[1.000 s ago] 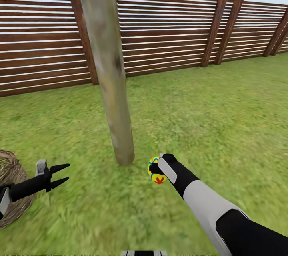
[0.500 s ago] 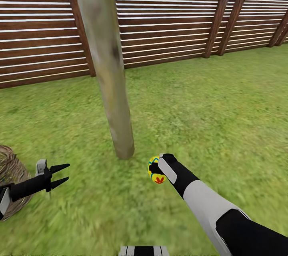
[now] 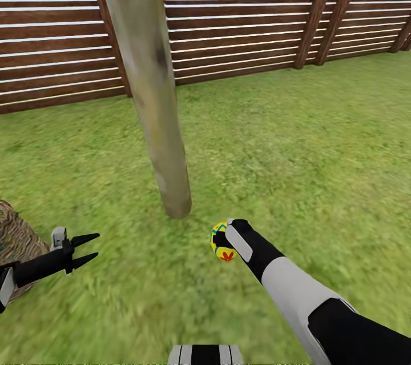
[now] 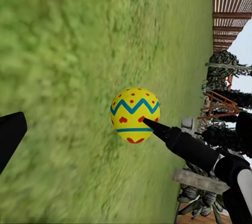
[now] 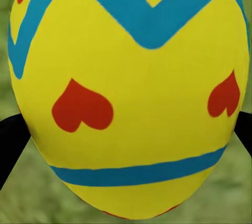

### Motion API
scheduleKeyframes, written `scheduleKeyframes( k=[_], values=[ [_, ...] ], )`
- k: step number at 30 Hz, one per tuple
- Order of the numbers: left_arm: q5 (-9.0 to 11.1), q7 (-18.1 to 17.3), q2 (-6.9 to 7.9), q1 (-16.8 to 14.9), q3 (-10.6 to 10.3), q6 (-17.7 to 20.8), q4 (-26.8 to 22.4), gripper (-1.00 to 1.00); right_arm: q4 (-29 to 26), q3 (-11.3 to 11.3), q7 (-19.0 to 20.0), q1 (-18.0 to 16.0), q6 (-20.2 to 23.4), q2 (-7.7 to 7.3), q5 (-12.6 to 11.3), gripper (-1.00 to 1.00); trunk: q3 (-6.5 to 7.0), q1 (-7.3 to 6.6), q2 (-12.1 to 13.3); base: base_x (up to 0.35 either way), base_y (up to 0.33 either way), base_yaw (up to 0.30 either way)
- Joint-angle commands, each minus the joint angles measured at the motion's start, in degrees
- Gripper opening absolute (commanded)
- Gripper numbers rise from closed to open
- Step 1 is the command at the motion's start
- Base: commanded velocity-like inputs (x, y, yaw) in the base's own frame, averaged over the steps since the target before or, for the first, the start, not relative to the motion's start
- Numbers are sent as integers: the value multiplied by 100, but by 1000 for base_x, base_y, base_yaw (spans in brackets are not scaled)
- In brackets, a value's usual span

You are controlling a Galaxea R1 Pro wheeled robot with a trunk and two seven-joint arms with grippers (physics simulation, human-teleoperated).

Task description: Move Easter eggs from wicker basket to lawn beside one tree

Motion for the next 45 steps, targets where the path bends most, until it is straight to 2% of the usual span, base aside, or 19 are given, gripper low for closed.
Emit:
scheduleKeyframes(
  k=[1, 3, 5, 8, 32, 45],
  values=[
    [-10, -24, 0, -4, 13, 60, 0, 100, -5, 20, -53, -3, 5, 0, -49, -100, -27, 1, -4, 0, 0, 0],
    [-6, -84, -5, -4, 14, 60, 0, 100, -11, 20, -53, -3, 0, 0, -48, -100, -72, 6, -6, 0, 0, 0],
    [-16, -418, -8, -1, 9, 54, 0, 100, -19, 20, -53, -3, -2, 0, -48, -100, -116, 11, -9, 0, 0, 0],
    [-40, -553, -9, 3, 6, 38, 0, 100, -13, 20, -53, -3, -4, 0, -48, -100, -182, 19, -13, 0, 0, 0],
    [-46, -577, -9, 3, -3, -1, -9, 100, -83, 19, -37, 0, -29, 0, -56, -100, -729, 81, -45, 0, 0, 0],
    [-45, -639, -3, 3, 1, -1, -9, 100, -83, 27, -36, -1, -28, 0, -56, -100, -801, 81, -45, 79, 0, 0]
  ],
)
